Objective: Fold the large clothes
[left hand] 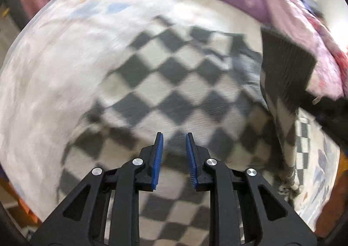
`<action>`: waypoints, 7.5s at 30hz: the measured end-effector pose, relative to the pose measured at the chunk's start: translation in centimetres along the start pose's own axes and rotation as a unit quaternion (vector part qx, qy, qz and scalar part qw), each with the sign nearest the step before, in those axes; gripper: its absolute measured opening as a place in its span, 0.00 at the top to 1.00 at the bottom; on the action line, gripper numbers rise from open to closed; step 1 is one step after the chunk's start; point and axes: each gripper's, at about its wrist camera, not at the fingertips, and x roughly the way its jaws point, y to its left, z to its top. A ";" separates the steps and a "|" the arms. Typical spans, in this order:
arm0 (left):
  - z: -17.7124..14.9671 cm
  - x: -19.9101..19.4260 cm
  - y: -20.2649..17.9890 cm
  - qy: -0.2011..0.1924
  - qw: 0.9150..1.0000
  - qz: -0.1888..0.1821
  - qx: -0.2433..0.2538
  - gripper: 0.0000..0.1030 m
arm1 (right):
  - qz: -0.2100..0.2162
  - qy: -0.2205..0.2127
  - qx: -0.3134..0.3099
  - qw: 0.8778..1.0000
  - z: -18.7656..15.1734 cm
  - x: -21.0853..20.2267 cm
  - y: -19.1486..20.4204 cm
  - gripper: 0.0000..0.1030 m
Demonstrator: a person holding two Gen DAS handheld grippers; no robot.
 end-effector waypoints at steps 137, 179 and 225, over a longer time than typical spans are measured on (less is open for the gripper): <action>-6.7 -22.8 -5.0 0.003 0.970 -0.049 0.239 0.20 | -0.194 -0.078 0.387 0.898 -20.4 -34.2 -6.5 0.08; 17.4 3.4 -6.8 0.095 0.976 0.093 0.171 0.15 | -0.226 0.109 0.371 0.894 0.6 -14.6 -26.3 0.08; 23.3 8.6 -5.4 0.106 0.985 0.055 0.123 0.78 | -0.246 0.069 0.428 0.867 6.5 -5.7 -33.5 0.87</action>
